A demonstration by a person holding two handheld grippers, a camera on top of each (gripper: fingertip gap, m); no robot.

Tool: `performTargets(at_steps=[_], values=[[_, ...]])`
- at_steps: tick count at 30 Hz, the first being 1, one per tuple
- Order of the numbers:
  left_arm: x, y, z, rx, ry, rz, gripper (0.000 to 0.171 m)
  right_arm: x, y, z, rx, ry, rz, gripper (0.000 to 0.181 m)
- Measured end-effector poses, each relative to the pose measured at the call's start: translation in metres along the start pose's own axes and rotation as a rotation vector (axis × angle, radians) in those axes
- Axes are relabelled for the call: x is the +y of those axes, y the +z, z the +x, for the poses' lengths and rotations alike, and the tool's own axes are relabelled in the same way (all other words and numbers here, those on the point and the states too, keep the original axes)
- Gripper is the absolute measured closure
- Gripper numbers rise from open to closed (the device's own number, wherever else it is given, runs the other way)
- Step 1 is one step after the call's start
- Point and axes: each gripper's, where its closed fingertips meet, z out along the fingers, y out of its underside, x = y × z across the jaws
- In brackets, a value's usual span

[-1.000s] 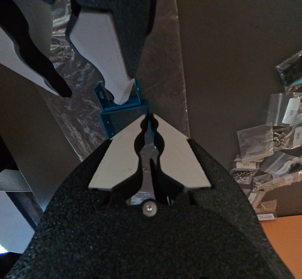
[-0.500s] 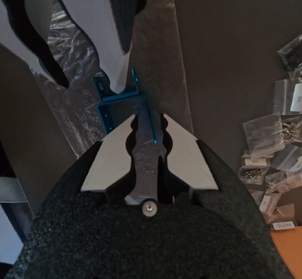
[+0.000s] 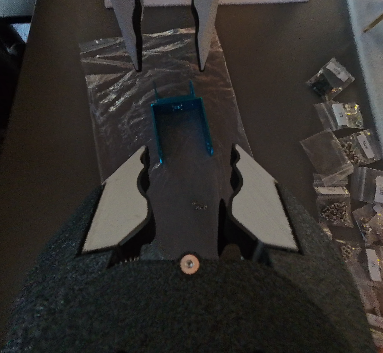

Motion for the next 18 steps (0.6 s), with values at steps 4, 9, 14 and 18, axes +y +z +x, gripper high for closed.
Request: performTargets(at_steps=[4, 9, 14, 18], values=[[0.004, 0.003, -0.003, -0.021, -0.013, 0.001, 0.111, 0.010, 0.006, 0.002, 0.025, 0.005, -0.011, 0.100], [0.015, 0.013, -0.001, -0.020, -0.012, -0.048, 0.113, 0.019, 0.014, 0.001, 0.028, 0.000, -0.027, 0.104], [0.015, 0.016, 0.000, -0.011, -0.011, -0.048, 0.122, 0.018, 0.018, -0.001, 0.011, 0.004, -0.013, 0.117], [0.015, 0.016, -0.001, -0.016, 0.007, -0.053, 0.128, 0.020, 0.023, -0.003, -0.002, -0.001, -0.024, 0.117]])
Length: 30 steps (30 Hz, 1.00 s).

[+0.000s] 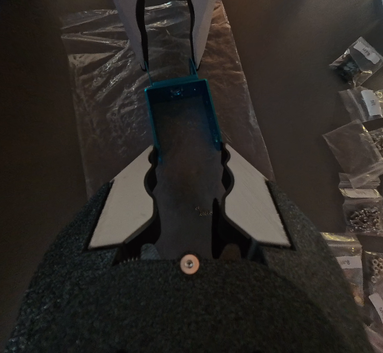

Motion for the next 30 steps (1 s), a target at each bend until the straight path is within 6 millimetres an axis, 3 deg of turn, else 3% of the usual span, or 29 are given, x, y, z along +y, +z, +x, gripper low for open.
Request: performTargets(at_steps=[15, 22, 24, 30], values=[[-0.003, 0.004, 0.003, -0.006, 0.013, 0.000, 0.126, -0.002, 0.001, -0.002, -0.009, 0.008, 0.014, 0.113], [-0.007, -0.001, 0.004, -0.005, 0.014, 0.020, 0.121, -0.004, -0.023, 0.003, -0.030, 0.067, 0.080, 0.114], [-0.005, -0.003, 0.004, -0.008, 0.011, 0.017, 0.121, 0.004, -0.029, 0.006, -0.051, 0.104, 0.078, 0.115], [0.005, -0.007, -0.003, -0.028, 0.004, -0.010, 0.124, 0.012, -0.025, -0.001, -0.097, 0.110, 0.055, 0.115]])
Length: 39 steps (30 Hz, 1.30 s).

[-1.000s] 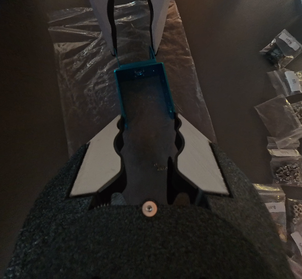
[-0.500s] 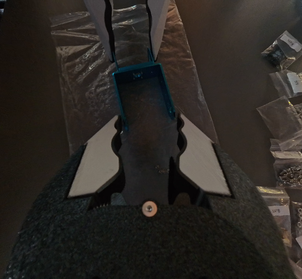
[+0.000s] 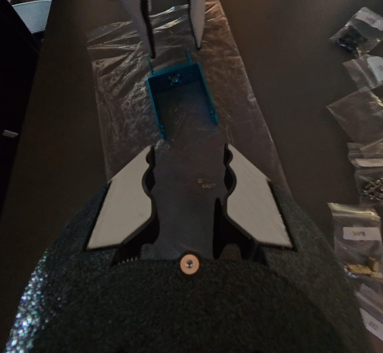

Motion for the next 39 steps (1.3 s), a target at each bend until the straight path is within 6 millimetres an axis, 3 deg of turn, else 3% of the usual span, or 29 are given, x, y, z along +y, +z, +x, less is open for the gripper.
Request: performTargets(at_steps=[6, 10, 18, 25, 39], values=[[-0.009, -0.003, -0.016, -0.095, 0.008, 0.050, 0.130, -0.001, 0.006, -0.011, -0.019, -0.031, -0.015, 0.115], [-0.010, 0.003, -0.020, -0.156, 0.053, 0.043, 0.130, 0.001, 0.007, -0.003, 0.049, -0.046, -0.041, 0.108], [-0.015, 0.008, -0.019, -0.180, 0.072, 0.042, 0.131, -0.007, 0.016, 0.005, 0.110, -0.049, -0.020, 0.101], [-0.018, 0.012, -0.020, -0.195, 0.063, 0.042, 0.131, -0.011, 0.019, -0.002, 0.104, -0.059, -0.020, 0.101], [-0.016, 0.018, -0.020, -0.214, 0.092, 0.007, 0.131, -0.007, 0.021, -0.004, 0.090, -0.062, -0.037, 0.101]])
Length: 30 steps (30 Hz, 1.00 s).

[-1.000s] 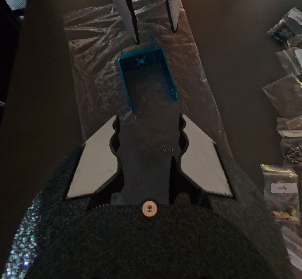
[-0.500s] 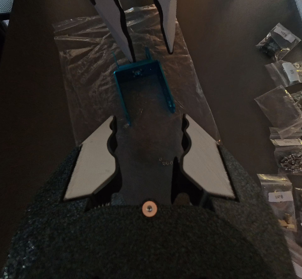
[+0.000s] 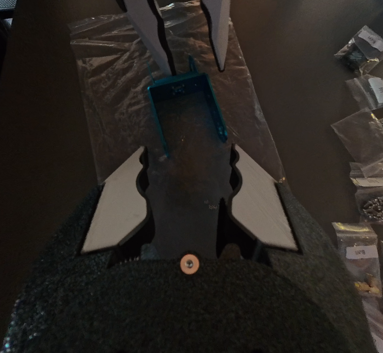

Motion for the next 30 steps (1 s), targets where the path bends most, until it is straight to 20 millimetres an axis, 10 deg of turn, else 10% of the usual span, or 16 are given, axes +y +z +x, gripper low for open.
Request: performTargets(at_steps=[30], values=[[-0.007, 0.004, 0.007, -0.017, 0.106, 0.022, 0.133, -0.004, 0.011, -0.005, -0.013, 0.006, 0.000, 0.099]])
